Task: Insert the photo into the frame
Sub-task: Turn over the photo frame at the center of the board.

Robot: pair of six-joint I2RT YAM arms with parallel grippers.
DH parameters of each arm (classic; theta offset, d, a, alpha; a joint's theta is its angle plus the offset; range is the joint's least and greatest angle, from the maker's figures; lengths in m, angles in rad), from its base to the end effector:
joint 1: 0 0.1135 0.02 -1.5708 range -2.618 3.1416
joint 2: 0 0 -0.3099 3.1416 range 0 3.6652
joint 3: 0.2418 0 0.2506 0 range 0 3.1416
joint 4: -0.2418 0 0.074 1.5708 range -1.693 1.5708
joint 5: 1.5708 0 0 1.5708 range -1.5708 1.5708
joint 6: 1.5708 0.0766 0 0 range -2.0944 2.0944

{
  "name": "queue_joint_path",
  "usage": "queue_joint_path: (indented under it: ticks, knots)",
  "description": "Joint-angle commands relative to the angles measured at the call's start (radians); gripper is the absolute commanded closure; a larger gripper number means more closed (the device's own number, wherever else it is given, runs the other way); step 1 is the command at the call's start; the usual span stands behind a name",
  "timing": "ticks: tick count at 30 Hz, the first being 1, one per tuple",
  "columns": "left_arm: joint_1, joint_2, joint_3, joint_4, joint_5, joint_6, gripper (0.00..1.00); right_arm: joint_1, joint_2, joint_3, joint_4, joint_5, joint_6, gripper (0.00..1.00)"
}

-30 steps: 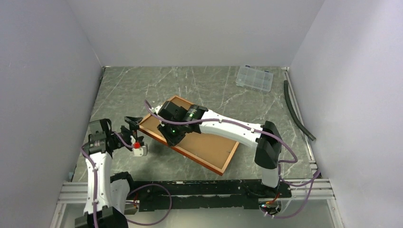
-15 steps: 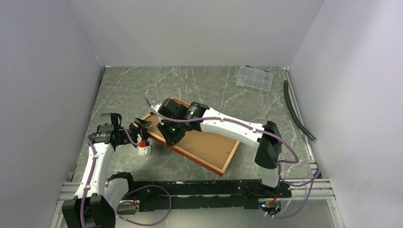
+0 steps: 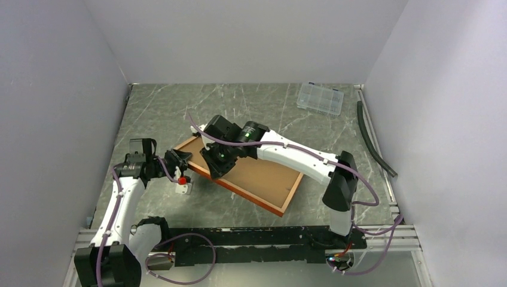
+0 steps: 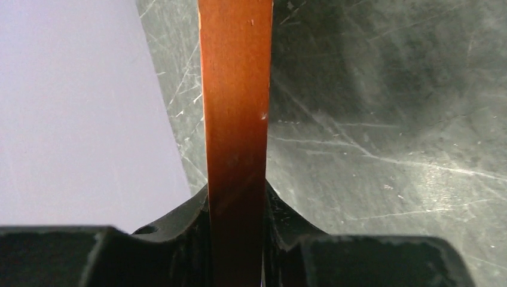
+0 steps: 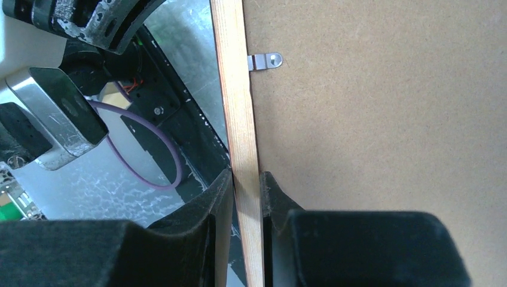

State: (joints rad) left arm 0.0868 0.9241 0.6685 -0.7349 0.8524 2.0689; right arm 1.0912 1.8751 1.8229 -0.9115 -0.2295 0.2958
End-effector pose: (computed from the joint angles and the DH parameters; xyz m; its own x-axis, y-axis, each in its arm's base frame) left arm 0.1565 -0.0443 0.2533 0.7092 0.6421 -0.2912 0.5627 -0.2667 0.7825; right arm 0.1893 0.4017 0.3344 -0.6318 -0.5996 -0.4912 -0.7732 0.5321 0.3450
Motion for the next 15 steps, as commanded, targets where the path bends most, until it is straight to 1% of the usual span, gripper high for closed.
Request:
queue_joint_path:
  ticks: [1,2,4,5,8,10,13,15]
  knots:
    - [0.001,-0.012,0.043,0.011,0.007,0.098,0.97,-0.02,-0.103,0.07,-0.018,-0.034,0.004,0.93]
    - [0.0,-0.017,0.049,0.009,0.014,0.079,0.97,-0.025,-0.108,0.08,-0.033,-0.027,-0.007,0.8]
    - [-0.001,-0.027,0.068,-0.025,0.02,0.07,0.97,-0.026,-0.119,0.108,-0.071,0.014,-0.046,0.46]
    - [-0.002,-0.032,0.078,-0.045,0.019,0.063,0.97,-0.026,-0.126,0.126,-0.093,0.04,-0.073,0.34]
    - [-0.003,-0.046,0.111,-0.09,0.013,0.011,0.97,-0.023,-0.14,0.2,-0.196,0.092,-0.196,0.14]
    - [-0.004,-0.047,0.143,-0.134,0.01,-0.03,0.97,-0.007,-0.151,0.218,-0.236,0.129,-0.25,0.07]
    - [-0.004,-0.042,0.2,-0.194,0.013,-0.088,0.97,0.042,-0.164,0.193,-0.261,0.217,-0.309,0.05]
    - [-0.004,-0.043,0.224,-0.214,0.018,-0.132,0.97,0.085,-0.163,0.164,-0.271,0.316,-0.34,0.05]
